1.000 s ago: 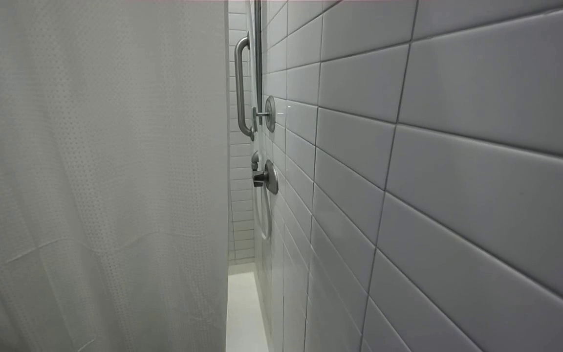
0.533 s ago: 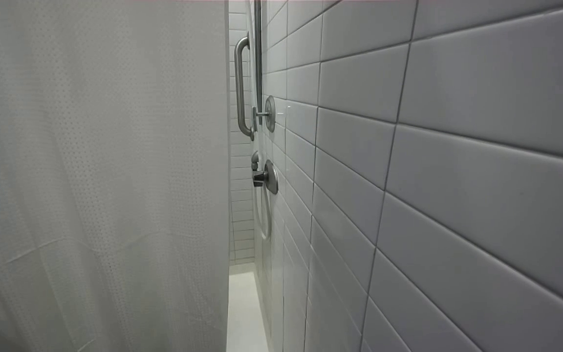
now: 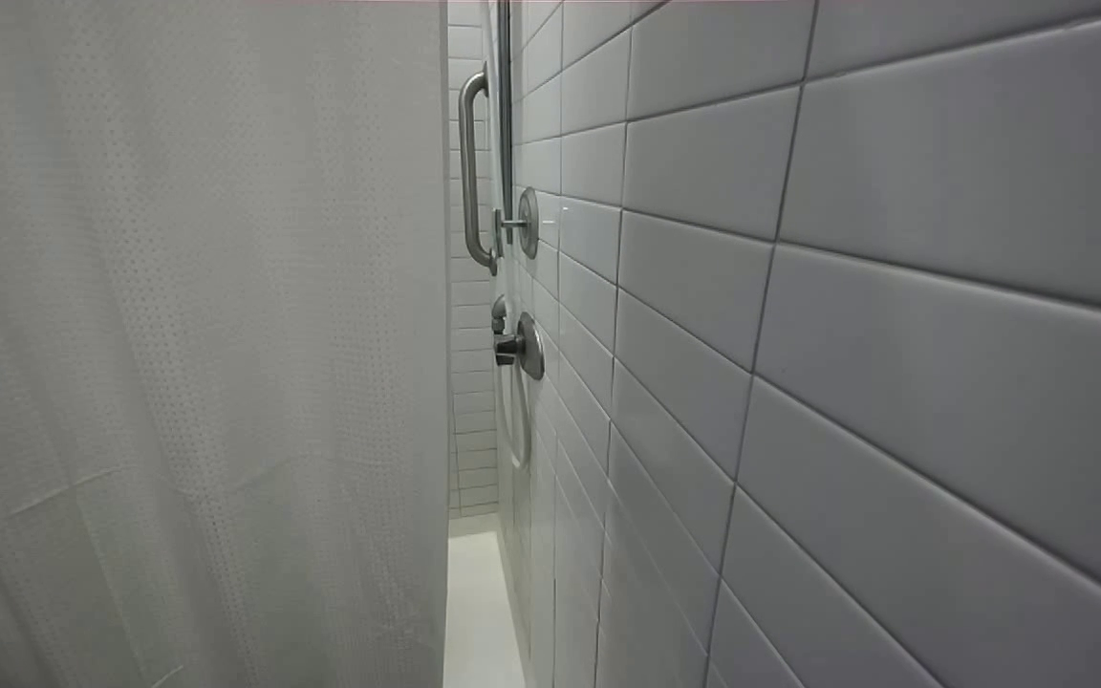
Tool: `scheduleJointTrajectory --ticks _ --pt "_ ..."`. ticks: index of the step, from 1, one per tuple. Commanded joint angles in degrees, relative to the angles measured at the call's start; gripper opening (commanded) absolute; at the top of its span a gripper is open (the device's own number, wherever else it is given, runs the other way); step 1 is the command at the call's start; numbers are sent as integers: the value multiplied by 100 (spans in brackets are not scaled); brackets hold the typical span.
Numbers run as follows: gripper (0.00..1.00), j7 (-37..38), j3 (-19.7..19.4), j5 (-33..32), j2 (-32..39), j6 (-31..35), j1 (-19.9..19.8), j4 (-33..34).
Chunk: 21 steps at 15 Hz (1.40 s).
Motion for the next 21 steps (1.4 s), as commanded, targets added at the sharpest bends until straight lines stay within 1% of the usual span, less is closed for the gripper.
scheduleJointTrajectory --ticks 1,8,14,15,16,17,18,21 --pt "100 330 22 -318 216 6 146 591" --pt "100 560 -18 -505 675 0 381 1300" --pt "100 702 1 -730 1123 41 416 1849" --pt "96 670 11 -700 1201 68 415 1924" --pt "74 648 18 -685 1279 90 427 2009" --pt "71 656 38 -670 1346 131 433 2096" --pt "70 659 45 -675 1386 142 444 2157" --pt "49 697 86 -663 1396 117 479 2250"
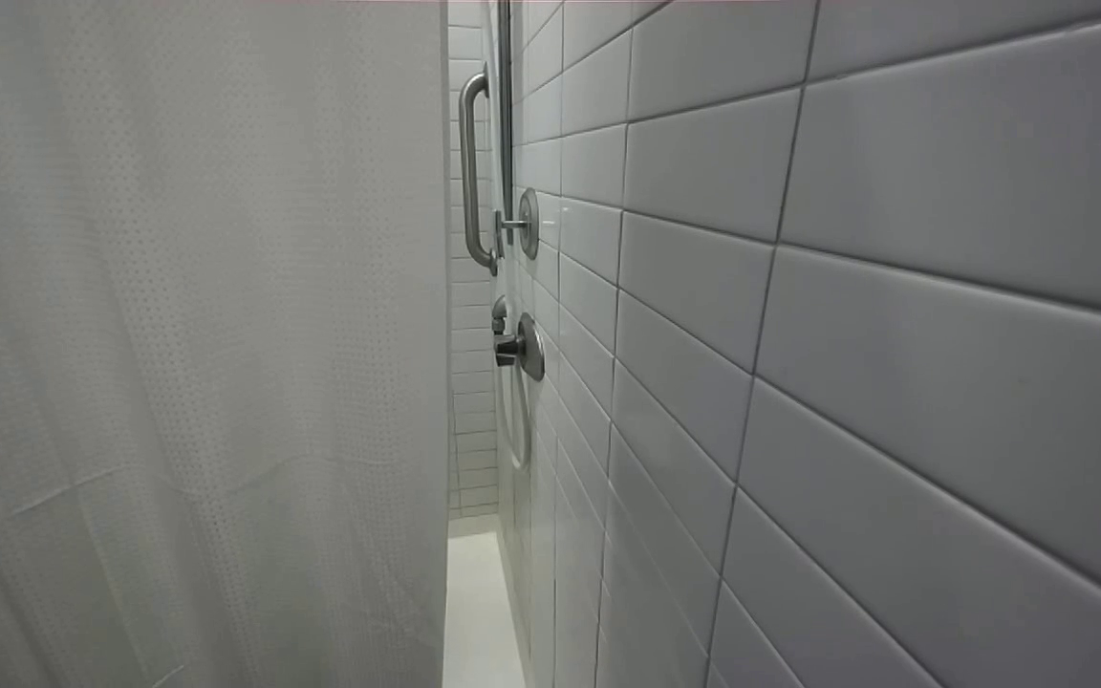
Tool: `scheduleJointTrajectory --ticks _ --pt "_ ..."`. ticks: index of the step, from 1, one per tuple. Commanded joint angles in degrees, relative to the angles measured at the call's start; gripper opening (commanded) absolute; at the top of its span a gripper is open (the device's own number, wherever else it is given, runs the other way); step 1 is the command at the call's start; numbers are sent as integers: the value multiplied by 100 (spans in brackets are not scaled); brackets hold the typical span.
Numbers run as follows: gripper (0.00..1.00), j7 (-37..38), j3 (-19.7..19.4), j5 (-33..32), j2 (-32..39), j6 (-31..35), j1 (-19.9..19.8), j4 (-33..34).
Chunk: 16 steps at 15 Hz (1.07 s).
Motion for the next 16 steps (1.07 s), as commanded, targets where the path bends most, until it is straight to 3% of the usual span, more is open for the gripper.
scheduleJointTrajectory --ticks 1,6,8,9,16 --pt "39 241 63 -191 116 65 59 301" --pt "4 642 137 -395 -121 56 49 203" --pt "0 975 184 -646 -268 25 11 117" --pt "4 1186 209 -840 -351 -27 0 75" --pt "4 3366 828 -2975 -1166 -692 -336 -311"
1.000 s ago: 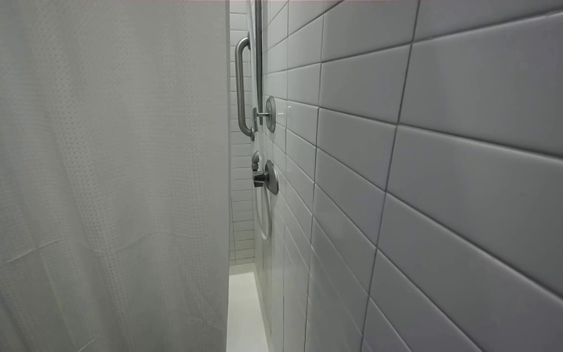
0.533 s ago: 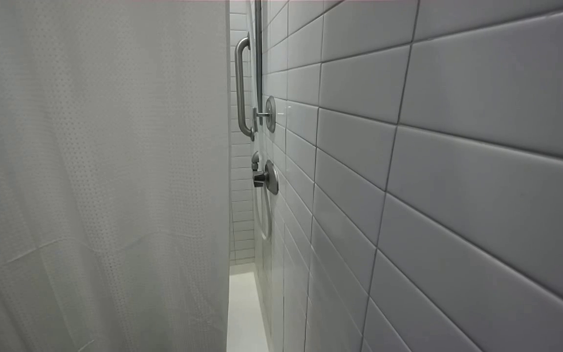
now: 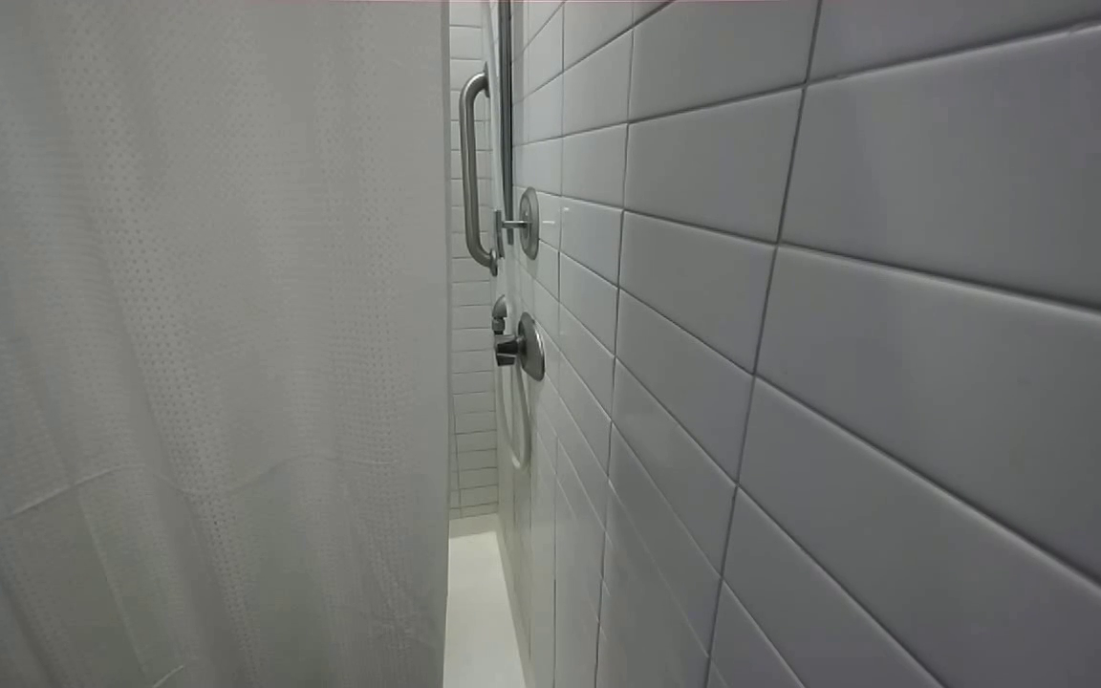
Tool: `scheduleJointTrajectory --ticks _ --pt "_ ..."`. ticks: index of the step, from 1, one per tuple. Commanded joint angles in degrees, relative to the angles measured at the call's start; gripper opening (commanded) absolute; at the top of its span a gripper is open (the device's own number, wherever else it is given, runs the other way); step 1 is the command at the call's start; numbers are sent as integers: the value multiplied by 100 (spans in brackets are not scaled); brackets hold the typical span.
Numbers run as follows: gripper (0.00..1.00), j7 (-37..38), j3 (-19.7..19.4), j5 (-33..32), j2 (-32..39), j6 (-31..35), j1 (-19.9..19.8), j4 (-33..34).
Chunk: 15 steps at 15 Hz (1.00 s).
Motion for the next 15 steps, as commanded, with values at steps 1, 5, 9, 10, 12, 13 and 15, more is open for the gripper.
scheduleJointTrajectory --ticks 1,5,9,10,12,13,15 --pt "4 1001 363 -852 -802 -517 -263 -566" --pt "4 1549 505 -1104 -1481 -1019 -437 -1373" --pt "4 1934 268 -979 -2300 -1385 -229 -2098" --pt "4 1994 271 -947 -2468 -1469 -216 -2255" --pt "4 2242 273 -1006 -2822 -1556 -218 -2554" --pt "4 2324 271 -981 -3027 -1616 -220 -2722" --pt "4 2533 288 -943 -3432 -1734 -246 -3046"
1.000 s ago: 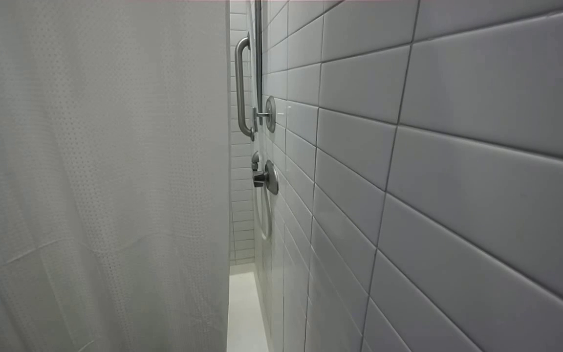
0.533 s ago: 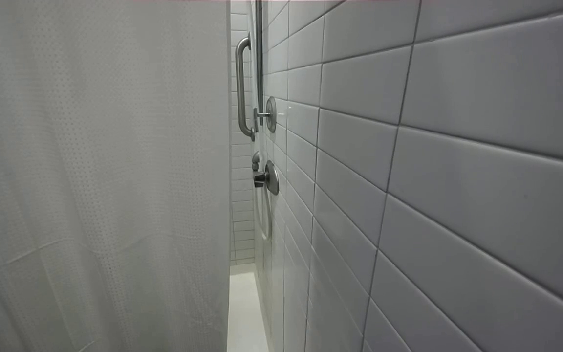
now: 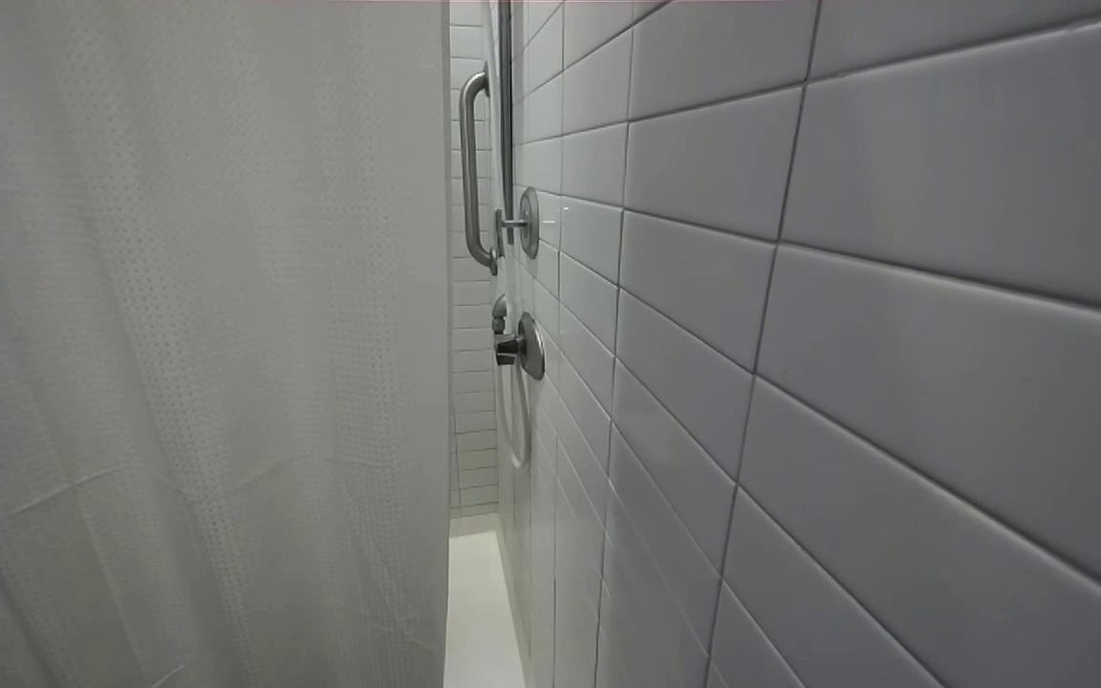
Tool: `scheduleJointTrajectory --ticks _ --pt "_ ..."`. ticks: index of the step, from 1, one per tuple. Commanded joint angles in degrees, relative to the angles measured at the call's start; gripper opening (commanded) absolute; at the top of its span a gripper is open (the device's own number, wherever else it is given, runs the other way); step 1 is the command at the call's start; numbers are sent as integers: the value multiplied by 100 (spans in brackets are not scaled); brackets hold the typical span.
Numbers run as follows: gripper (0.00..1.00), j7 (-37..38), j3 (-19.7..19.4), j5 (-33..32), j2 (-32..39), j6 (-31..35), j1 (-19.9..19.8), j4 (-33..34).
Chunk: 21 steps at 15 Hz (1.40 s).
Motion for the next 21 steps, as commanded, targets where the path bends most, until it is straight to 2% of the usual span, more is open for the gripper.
scheduleJointTrajectory --ticks 1,6,10,16,21 --pt "4 585 -78 -11 -1125 -329 -22 -751" --pt "4 1217 -92 5 -2172 -635 -78 -1581" --pt "4 1574 -265 204 -3152 -868 -148 -2296" --pt "4 1430 -587 861 -4463 -1153 -121 -3138" --pt "4 1383 -653 1253 -5161 -1639 -96 -3586"
